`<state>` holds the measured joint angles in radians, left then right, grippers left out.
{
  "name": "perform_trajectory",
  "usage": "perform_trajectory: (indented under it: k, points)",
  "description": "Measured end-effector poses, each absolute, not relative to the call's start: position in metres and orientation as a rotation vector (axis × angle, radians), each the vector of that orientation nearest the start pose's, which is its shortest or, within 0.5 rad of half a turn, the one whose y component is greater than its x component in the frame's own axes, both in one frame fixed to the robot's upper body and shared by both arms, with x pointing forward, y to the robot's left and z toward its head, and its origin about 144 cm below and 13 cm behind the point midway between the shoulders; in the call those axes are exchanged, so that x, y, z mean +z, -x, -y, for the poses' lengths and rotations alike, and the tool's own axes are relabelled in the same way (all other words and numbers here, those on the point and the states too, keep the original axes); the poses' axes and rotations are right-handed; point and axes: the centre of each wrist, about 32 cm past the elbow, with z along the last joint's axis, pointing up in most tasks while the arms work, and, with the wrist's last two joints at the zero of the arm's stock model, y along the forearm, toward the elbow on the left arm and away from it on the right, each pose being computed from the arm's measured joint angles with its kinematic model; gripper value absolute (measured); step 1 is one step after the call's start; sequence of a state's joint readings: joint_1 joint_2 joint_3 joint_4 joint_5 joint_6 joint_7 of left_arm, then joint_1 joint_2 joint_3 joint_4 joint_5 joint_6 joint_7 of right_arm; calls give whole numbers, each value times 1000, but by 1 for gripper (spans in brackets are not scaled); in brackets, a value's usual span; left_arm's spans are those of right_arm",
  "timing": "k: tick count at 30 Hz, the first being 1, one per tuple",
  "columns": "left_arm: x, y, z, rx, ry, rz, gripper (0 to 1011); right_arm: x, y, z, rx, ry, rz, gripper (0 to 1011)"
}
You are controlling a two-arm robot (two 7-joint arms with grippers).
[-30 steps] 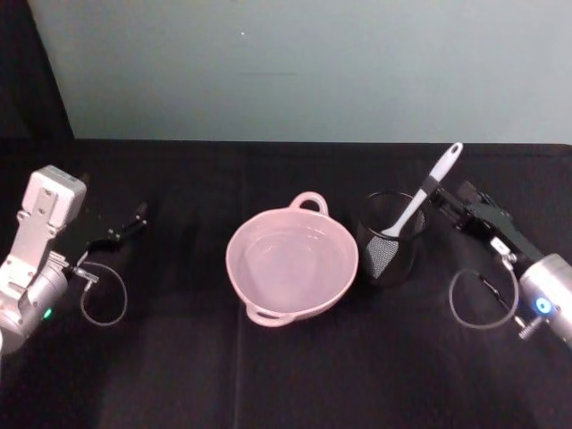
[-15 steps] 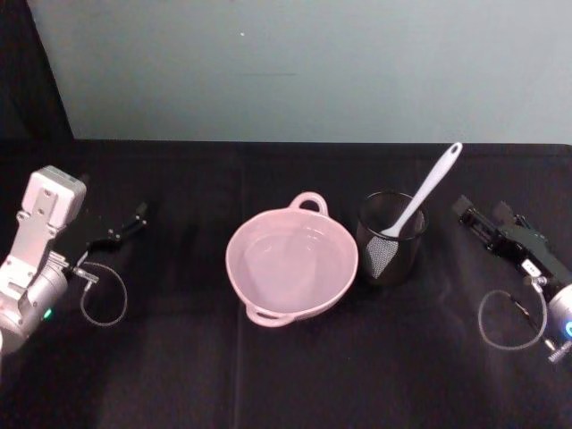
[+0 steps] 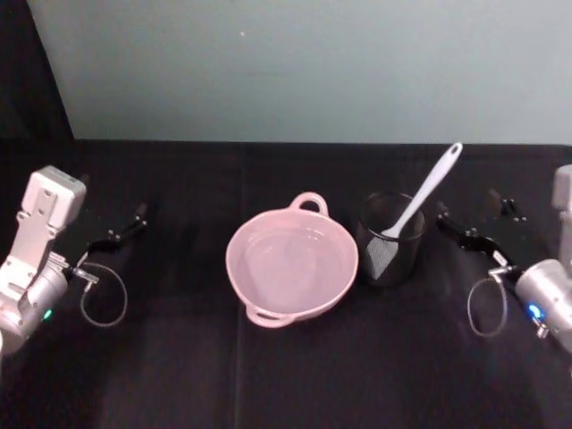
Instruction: Use the one hand to pick up the spoon and stir the clear water in the bowl.
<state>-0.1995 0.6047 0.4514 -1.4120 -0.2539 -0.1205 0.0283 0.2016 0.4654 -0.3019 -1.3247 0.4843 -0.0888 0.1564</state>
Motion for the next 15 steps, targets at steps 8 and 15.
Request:
perform_trajectory:
  k: [8,15]
  points:
    - [1140,-489,-310,1248,-304,285,1011,1121,-526,293,-1307,186,187,1002]
    - [1140,-489,-310,1248,-304,285,1011,1119,-527,286,-1360,271,294,1003]
